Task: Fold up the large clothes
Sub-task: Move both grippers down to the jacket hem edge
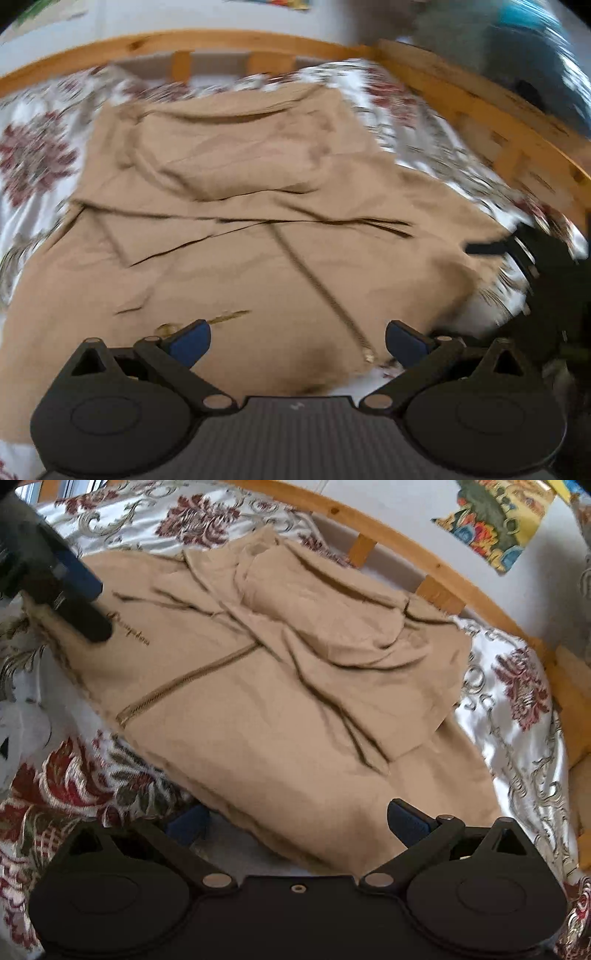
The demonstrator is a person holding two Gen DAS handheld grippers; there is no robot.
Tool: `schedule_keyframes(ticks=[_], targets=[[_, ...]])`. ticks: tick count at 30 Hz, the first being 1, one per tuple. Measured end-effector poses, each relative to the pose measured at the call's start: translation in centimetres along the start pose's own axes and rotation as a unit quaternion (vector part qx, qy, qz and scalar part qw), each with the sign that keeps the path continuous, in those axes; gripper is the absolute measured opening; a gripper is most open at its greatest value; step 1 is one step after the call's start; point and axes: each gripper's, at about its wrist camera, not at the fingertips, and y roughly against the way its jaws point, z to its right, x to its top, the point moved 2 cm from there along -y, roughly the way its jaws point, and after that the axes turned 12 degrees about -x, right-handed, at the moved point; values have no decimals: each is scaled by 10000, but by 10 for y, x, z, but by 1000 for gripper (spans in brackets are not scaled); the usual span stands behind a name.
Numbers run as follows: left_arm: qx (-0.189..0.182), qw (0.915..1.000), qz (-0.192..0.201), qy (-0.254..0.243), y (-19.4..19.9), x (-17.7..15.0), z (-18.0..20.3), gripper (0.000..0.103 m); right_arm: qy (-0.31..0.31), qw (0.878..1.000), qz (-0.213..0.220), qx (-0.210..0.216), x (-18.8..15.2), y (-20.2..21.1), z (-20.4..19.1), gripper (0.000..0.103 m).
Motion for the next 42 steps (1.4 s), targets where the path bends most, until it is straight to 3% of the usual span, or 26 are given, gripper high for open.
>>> schedule_keyframes(ticks=[2, 7, 10, 14, 23, 30, 36, 39, 42], targets=[[-29, 9995, -36, -309, -5, -3, 12, 102, -177, 9998, 25, 69, 4, 2, 4, 84], [153, 9966, -239, -778, -20, -9, 32, 102, -586, 9974, -16, 430, 9, 4, 10, 65], [253, 9948, -312, -937, -28, -13, 37, 102, -948, 9930, -9, 700, 11, 5, 13, 35], [630, 9908, -381, -1133, -38, -19, 40, 102, -1428, 9865, 241, 770, 16, 9, 22, 27], [1627, 9741, -169, -1560, -23, -18, 26, 74, -1765, 9804, 674, 562, 22, 24, 39, 21], [2144, 9674, -92, -1347, 16, -27, -12, 72, -1718, 9816, 689, 462, 21, 27, 40, 20], [2267, 9681, -310, -1023, 28, -37, -43, 76, -1554, 9850, 631, 406, 21, 27, 35, 21], [2344, 9656, -304, -1087, 30, -38, -47, 73, -1339, 9889, 558, 324, 21, 27, 31, 24], [2528, 9590, -342, -1233, 28, -38, -47, 49, -954, 9949, 274, 181, 16, 22, 24, 44]])
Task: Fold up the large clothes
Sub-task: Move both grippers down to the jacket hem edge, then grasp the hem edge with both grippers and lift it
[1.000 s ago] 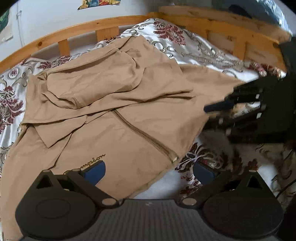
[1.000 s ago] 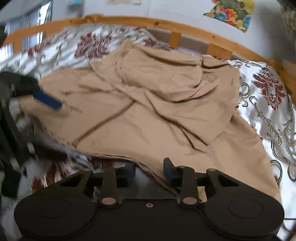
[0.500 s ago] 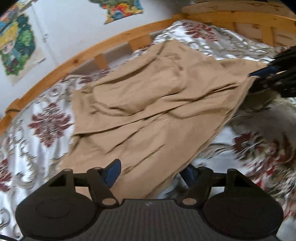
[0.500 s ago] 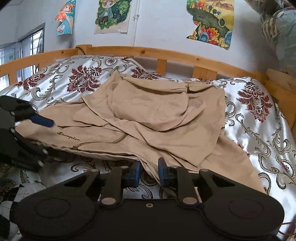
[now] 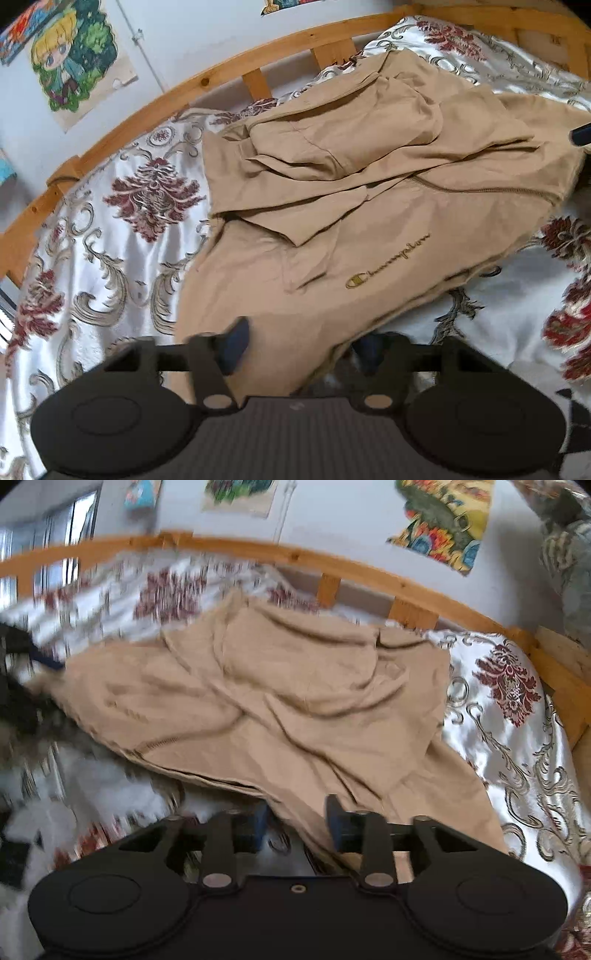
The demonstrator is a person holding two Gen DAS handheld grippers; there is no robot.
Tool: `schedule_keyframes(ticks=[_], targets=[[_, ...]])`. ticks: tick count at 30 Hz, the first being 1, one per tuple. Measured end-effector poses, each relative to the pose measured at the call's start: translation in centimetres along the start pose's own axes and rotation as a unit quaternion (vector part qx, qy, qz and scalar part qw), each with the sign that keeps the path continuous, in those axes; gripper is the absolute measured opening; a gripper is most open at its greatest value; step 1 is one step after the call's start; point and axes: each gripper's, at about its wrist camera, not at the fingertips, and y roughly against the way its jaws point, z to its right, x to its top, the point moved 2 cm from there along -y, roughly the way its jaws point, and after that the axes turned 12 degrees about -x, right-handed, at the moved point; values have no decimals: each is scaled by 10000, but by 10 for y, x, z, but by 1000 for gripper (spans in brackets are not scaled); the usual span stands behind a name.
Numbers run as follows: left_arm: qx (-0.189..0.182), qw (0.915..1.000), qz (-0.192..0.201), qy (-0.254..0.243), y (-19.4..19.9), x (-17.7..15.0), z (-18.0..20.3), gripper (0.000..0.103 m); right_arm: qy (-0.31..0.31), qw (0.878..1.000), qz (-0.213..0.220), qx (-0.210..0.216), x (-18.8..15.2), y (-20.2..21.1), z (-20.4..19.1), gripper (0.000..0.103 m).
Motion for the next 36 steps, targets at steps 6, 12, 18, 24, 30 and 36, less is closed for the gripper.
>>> schedule_keyframes(ticks=[6, 12, 18, 24, 30, 36], targets=[[-24, 9999, -10, 152, -4, 2, -8, 46, 821, 9914, -772, -666, -23, -21, 1, 63], [58, 9999, -101, 53, -8, -5, -12, 58, 1176, 9825, -548, -1333, -29, -19, 15, 70], [-280, 9989, 18, 377, 1, -9, -15, 13, 1173, 9849, -596, -1130, -35, -18, 22, 12], [-294, 9977, 599, 106, 46, 6, -21, 3, 1130, 9850, -189, -1292, -19, 15, 27, 5], [-851, 9924, 892, -56, 109, 17, -44, 3, 615, 9921, 49, -1093, -3, 79, 44, 2], [-1149, 9884, 988, -31, 141, 45, -56, 3, 518, 9881, 429, -1381, 21, 116, 47, 2]])
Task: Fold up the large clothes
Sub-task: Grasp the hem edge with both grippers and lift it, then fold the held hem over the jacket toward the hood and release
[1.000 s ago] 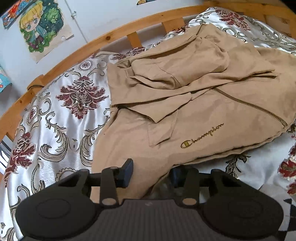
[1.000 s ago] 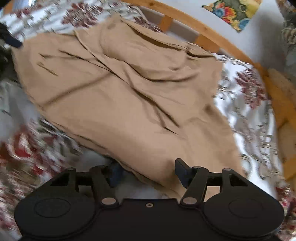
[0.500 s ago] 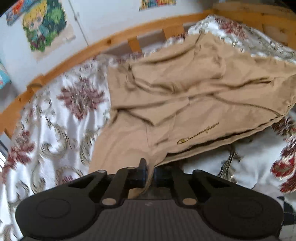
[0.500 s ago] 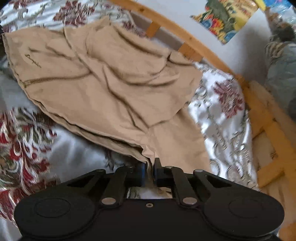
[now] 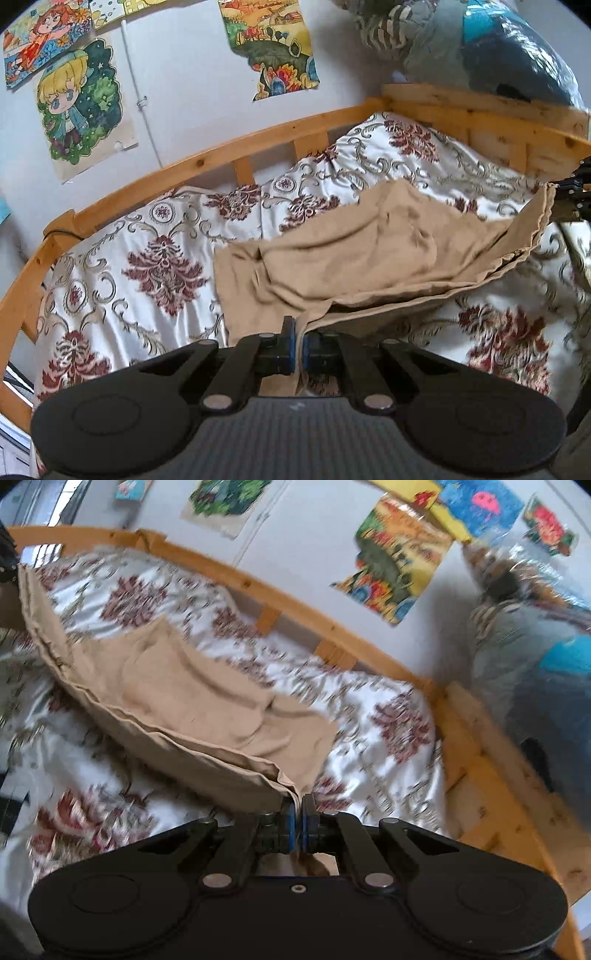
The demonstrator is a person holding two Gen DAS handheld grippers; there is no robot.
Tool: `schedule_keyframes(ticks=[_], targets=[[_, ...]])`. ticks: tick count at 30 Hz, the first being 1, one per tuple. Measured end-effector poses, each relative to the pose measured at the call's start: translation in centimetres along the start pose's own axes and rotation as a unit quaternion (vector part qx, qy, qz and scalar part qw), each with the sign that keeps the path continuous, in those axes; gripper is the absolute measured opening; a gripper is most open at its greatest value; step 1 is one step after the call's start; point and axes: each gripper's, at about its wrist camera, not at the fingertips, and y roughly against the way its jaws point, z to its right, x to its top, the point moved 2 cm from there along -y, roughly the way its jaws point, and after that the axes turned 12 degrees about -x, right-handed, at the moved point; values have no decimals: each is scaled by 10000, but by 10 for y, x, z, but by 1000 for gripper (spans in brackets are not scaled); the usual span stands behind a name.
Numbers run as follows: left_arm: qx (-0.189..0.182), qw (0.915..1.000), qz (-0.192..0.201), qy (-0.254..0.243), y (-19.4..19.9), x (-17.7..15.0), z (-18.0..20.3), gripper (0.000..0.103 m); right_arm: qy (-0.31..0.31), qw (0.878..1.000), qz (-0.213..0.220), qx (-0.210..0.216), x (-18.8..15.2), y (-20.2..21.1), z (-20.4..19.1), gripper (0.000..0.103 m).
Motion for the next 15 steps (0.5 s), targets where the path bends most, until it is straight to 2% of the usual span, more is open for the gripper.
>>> schedule_keyframes(ticks=[3, 8, 12, 15], targets=[[290, 9992, -70, -262, -24, 24, -8, 3, 8, 9998, 44, -216, 17, -22, 7, 2], [512, 9974, -379, -329, -85, 55, -35, 3, -16, 9993, -112, -348, 37, -101, 3, 2], [674, 9948, -690, -316, -140, 59, -60, 3, 139, 9986, -135, -486, 42, -158, -12, 2], [724, 9929, -920, -229, -180, 52, -76, 3, 11, 9985, -159, -521, 46, -194, -24, 2]])
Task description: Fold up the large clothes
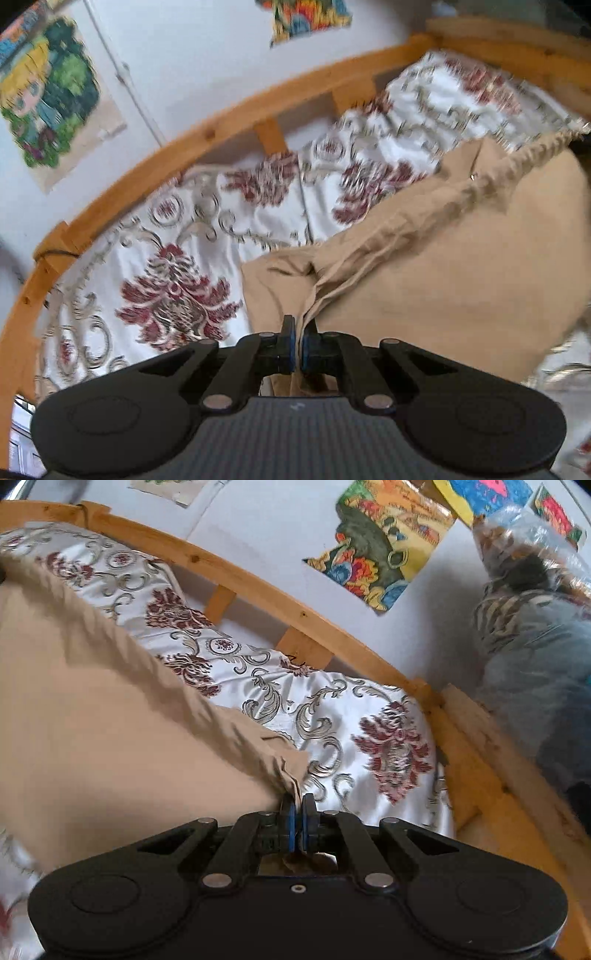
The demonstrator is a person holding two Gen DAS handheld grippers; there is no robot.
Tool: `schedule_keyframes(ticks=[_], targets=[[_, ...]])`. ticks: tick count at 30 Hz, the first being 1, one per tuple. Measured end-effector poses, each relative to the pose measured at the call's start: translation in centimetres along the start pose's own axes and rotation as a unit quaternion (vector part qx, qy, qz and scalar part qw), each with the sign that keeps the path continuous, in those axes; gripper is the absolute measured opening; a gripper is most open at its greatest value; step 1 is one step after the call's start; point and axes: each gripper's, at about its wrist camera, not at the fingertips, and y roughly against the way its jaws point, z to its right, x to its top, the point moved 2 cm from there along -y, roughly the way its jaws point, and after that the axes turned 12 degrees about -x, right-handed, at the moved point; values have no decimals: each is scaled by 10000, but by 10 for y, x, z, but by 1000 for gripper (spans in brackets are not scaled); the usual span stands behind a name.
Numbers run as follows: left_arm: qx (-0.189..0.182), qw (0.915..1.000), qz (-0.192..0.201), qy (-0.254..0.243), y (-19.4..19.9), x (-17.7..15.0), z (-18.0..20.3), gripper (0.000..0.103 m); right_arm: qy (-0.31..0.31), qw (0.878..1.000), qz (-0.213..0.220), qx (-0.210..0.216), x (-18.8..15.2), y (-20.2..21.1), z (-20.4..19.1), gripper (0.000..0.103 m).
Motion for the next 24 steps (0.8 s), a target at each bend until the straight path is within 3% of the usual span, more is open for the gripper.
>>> schedule_keyframes(ticks=[6, 9, 10, 12, 14, 18, 20, 22, 24], targets=[[-309, 9970, -417, 576, -70, -1, -21, 4, 57, 9996, -274, 49, -16, -63, -40, 4], [-429, 9900, -538, 1233, -88, -9, -31, 8, -361, 9983, -416, 202, -21, -73, -39, 7], [-445, 9870, -535, 1449, -89, -13, -34, 12, -548, 9975, -395, 222, -21, -71, -35, 13], [-461, 9829, -412, 1736, -85, -16, -39, 28, -835, 9956, -300, 293, -20, -62, -28, 34], [-497, 9775, -218, 2036, -75, -19, -46, 79, -1041, 9939, -147, 331, -20, -49, -21, 61], [-511, 9677, 330, 2448, -42, -20, -62, 94, -1447, 9881, 181, 484, -19, -22, -1, 83], [-350, 9575, 701, 2776, -17, -26, -69, 103, -1659, 9842, 406, 457, -20, -11, 15, 99], [-332, 9472, 1096, 2995, 6, -35, -72, 102, -1809, 9813, 555, 346, -21, -5, 31, 102], [-386, 9446, 1203, 3029, 23, -46, -72, 102, -1897, 9807, 441, 160, -23, -9, 44, 102]])
